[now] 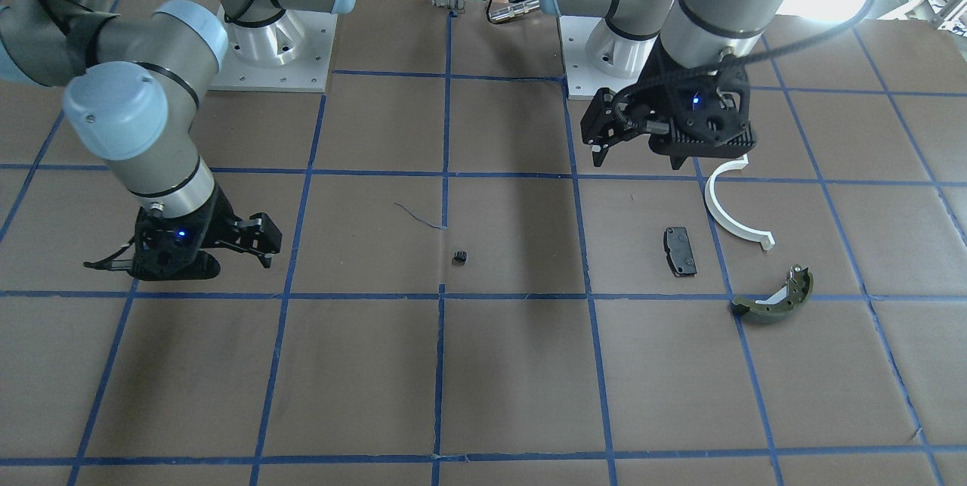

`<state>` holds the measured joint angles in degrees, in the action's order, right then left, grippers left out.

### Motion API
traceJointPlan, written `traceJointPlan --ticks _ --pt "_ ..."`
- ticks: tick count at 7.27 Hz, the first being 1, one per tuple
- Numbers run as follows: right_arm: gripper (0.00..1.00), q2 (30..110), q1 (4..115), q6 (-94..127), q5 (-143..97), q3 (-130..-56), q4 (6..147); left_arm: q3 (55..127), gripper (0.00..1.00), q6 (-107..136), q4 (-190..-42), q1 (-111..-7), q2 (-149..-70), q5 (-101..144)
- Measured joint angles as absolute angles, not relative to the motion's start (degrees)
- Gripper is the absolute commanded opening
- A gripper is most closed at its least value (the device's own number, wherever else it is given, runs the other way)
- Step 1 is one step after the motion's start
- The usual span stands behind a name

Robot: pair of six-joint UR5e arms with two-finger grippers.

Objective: Place bearing gear from tray to pile

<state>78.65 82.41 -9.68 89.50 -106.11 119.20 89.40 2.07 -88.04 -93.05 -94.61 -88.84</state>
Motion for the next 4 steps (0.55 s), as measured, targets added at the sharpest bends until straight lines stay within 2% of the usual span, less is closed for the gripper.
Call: traceJointPlan --ticks 2,4 --pt "1.00 81.02 72.92 -18.72 89.93 -106.24 116.27 91.56 1.00 5.96 -81.95 -99.51 -99.98 -88.87" --pt "1.00 81.88 62.11 -35.68 89.42 -106.08 116.05 96.63 1.00 9.29 -69.96 -103.44 -105.67 -88.86"
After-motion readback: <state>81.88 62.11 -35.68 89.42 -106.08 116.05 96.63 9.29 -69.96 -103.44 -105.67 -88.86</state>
